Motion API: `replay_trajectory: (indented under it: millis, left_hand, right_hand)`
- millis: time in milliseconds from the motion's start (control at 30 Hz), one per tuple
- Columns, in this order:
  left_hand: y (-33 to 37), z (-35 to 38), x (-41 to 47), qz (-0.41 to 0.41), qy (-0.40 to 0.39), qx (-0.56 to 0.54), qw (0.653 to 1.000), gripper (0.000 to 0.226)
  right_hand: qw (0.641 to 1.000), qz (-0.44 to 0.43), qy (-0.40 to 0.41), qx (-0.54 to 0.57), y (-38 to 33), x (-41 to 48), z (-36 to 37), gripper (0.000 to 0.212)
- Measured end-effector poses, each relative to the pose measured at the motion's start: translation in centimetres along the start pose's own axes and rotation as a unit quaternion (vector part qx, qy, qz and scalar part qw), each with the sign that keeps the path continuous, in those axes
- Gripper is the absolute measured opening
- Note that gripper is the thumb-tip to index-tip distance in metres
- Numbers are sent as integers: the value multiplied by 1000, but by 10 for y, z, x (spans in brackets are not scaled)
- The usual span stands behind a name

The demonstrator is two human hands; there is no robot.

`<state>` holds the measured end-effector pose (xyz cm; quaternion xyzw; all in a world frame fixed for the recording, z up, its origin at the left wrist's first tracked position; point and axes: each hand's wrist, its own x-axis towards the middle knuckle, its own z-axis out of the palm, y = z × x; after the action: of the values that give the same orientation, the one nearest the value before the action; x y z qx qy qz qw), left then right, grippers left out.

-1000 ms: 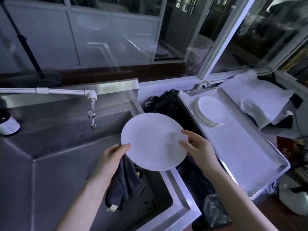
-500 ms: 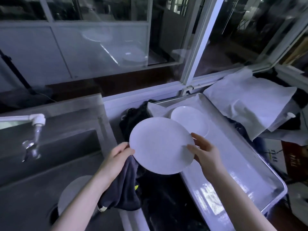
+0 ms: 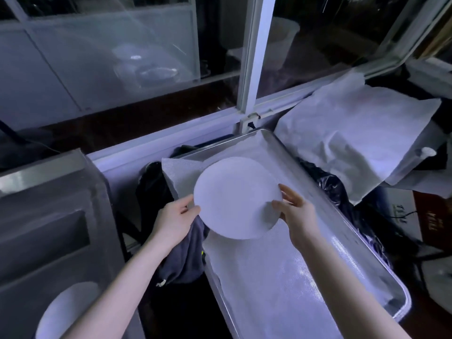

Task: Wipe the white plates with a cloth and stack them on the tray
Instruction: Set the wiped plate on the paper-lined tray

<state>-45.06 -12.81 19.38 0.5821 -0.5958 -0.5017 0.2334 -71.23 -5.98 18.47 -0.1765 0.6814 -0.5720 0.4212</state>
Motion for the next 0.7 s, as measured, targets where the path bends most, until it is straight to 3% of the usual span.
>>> replay_trajectory:
  millis: [333,700]
  left_hand:
    - [4,45,68,-33,0,94,995,45]
    - [-9,54,81,-69,16,189,979,53]
  right_hand:
    - [999,19,25,-43,5,71,6,53]
    - [996,8,24,-82,28,89,11,52]
